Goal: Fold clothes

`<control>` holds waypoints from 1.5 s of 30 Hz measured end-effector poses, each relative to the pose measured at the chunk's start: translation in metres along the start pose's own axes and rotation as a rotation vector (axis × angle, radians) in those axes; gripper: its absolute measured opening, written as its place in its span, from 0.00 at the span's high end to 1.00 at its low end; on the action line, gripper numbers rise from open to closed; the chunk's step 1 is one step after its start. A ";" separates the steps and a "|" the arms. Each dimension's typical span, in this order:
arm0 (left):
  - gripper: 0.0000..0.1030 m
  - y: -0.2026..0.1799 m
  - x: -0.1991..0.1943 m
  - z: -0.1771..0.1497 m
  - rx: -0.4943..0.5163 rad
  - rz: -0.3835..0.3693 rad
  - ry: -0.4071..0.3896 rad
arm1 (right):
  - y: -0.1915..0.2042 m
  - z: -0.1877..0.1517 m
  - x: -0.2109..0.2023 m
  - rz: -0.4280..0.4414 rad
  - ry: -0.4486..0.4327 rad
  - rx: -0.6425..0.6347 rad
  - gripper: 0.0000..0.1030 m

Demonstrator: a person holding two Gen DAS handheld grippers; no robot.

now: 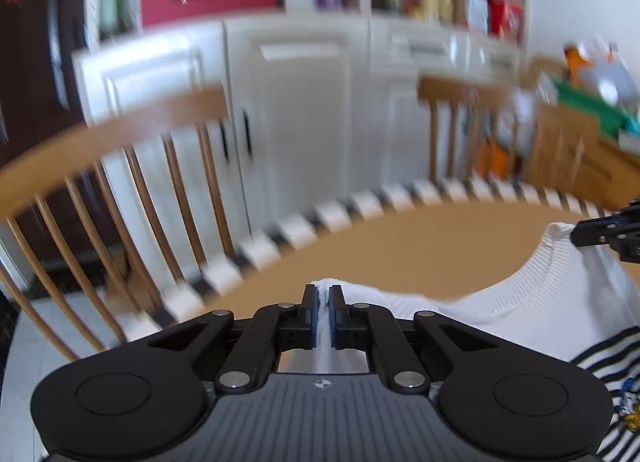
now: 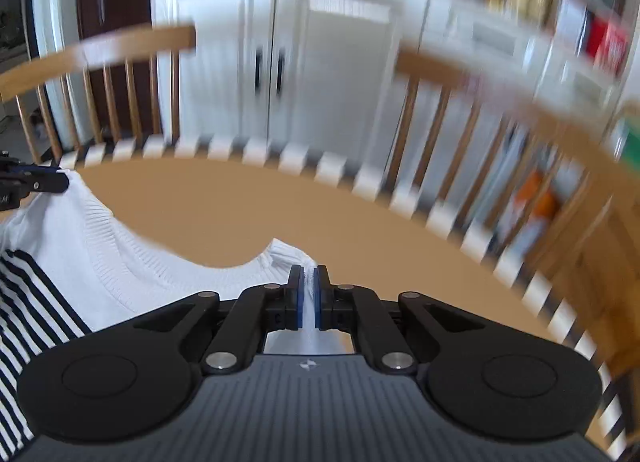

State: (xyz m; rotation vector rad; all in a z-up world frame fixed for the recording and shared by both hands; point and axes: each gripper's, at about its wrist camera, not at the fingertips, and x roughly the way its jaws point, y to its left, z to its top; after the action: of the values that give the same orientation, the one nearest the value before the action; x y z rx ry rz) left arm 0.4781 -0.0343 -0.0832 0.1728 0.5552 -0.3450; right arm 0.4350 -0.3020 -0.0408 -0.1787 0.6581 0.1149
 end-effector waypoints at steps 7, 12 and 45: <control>0.92 -0.020 0.039 0.010 0.045 0.143 0.165 | 0.014 0.008 0.040 -0.067 0.074 -0.002 0.93; 0.59 0.001 0.013 0.003 -0.040 0.178 0.109 | 0.011 -0.004 0.036 -0.076 0.084 0.054 0.67; 0.89 0.033 -0.196 -0.111 -0.427 -0.005 0.247 | -0.045 -0.133 -0.162 -0.282 0.243 0.105 0.96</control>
State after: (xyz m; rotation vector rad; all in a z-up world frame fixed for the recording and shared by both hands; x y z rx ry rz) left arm 0.2812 0.0779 -0.0675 -0.2009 0.8602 -0.2038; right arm 0.2361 -0.3810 -0.0385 -0.1840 0.8715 -0.2155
